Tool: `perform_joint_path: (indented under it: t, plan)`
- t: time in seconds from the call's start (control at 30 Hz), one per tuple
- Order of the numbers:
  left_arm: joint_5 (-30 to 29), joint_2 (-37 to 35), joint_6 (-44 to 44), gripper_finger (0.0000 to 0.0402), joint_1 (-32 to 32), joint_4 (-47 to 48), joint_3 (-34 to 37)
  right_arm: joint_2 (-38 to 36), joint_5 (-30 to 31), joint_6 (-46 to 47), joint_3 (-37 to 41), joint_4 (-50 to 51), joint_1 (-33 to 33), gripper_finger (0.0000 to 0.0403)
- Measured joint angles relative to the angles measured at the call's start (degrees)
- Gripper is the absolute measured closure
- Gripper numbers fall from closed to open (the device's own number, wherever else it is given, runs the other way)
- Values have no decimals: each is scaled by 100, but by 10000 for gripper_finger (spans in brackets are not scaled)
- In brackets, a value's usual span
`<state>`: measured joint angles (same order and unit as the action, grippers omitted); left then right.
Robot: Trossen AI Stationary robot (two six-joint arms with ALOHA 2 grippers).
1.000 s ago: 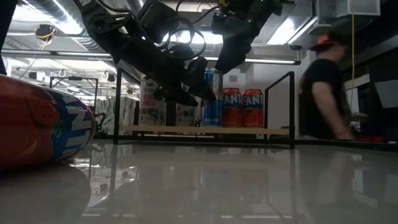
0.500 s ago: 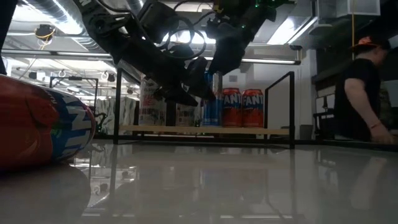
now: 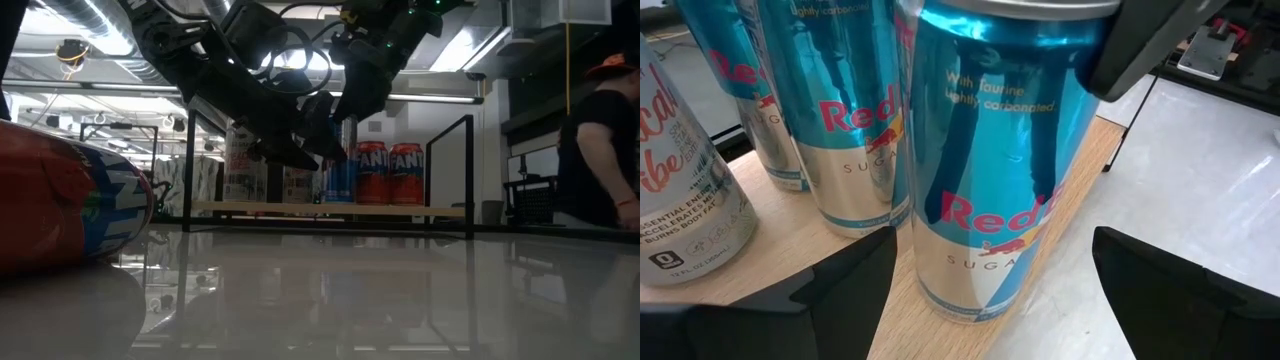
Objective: Place canned beverage on shelf
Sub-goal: Put the blue soda can on the shelf aligned with the other blue soda cans
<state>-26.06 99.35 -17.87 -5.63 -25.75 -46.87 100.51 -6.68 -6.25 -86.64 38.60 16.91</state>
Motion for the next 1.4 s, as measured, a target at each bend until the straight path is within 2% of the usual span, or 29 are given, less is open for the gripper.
perform_joint_path:
  t: [0.17,0.37,0.63,0.87,1.1,1.4]
  plan:
    - [-1,0,-1,72,10,-1,0,0,-1,-154,-2,-9,0,181]
    - [-1,-2,-300,72,12,1,0,0,-60,-466,-2,2,7,156]
    - [0,-2,-605,72,17,1,0,-2,-86,-839,-4,32,11,152]
    - [60,-2,-846,72,167,23,0,-4,-562,-879,-6,111,128,151]
    - [67,-2,-726,72,366,34,0,-4,-762,-938,-6,116,365,151]
    - [66,-2,-708,72,398,38,0,-4,-897,-1537,-4,115,374,150]
